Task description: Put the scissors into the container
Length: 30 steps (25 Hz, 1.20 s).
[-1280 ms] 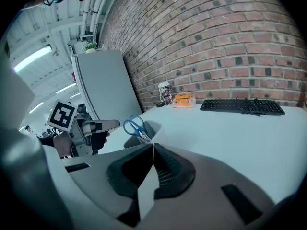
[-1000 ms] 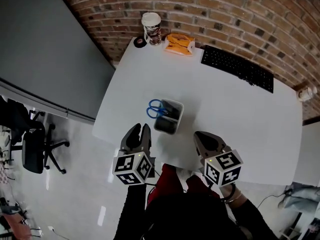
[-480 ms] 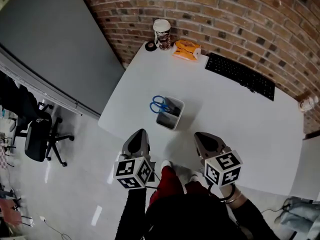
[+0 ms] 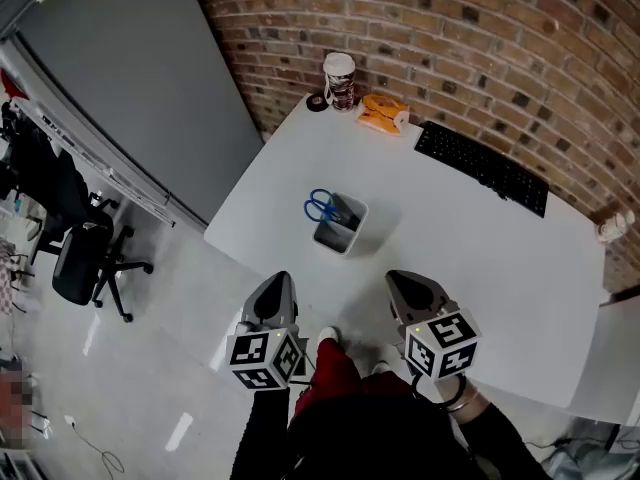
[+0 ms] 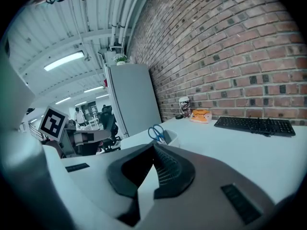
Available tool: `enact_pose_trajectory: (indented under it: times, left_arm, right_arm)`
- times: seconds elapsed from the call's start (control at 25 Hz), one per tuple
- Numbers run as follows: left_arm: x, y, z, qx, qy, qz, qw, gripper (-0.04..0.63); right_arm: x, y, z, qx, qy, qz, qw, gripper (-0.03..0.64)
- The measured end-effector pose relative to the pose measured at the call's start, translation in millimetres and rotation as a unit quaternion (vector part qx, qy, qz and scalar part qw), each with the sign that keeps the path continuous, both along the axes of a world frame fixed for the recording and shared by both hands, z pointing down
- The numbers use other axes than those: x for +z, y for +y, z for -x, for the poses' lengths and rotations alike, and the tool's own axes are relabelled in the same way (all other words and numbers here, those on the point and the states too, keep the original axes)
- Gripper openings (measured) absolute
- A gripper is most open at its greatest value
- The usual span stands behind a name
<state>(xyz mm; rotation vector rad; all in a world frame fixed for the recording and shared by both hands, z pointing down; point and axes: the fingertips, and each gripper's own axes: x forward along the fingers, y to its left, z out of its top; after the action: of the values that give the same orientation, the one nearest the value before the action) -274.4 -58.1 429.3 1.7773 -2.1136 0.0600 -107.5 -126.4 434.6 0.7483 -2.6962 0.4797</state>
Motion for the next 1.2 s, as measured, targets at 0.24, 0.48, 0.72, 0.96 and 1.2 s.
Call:
enact_pose_trajectory:
  times: [0.24,0.48,0.72,0.96,1.2]
  left_arm:
    - [-8,19,-18,-0.006,-0.006,-0.007,0.9999,0.003]
    - [-15,36,-39,-0.010,-0.017,-0.014,0.9997,0.003]
    - [-21,61,-61,-0.014,-0.025,-0.014,0.9995,0.003]
    - [-27,83,-76,-0.018,-0.030,-0.021,0.9992,0.003]
    - [-33,99,-86,-0.017,-0.032,-0.029,0.9989,0.003]
  right_arm:
    - [-12,12,-13,-0.008,-0.011,-0.020,1.000,0.008]
    - [-24,25,-27,-0.021,-0.022,-0.043,0.999,0.008]
    - [-30,46,-41,-0.035,-0.027,-0.053,0.998,0.008]
    - [-38,65,-53,-0.048,-0.039,-0.065,0.996,0.008]
    - [-44,84,-60,-0.056,-0.050,-0.074,0.994,0.008]
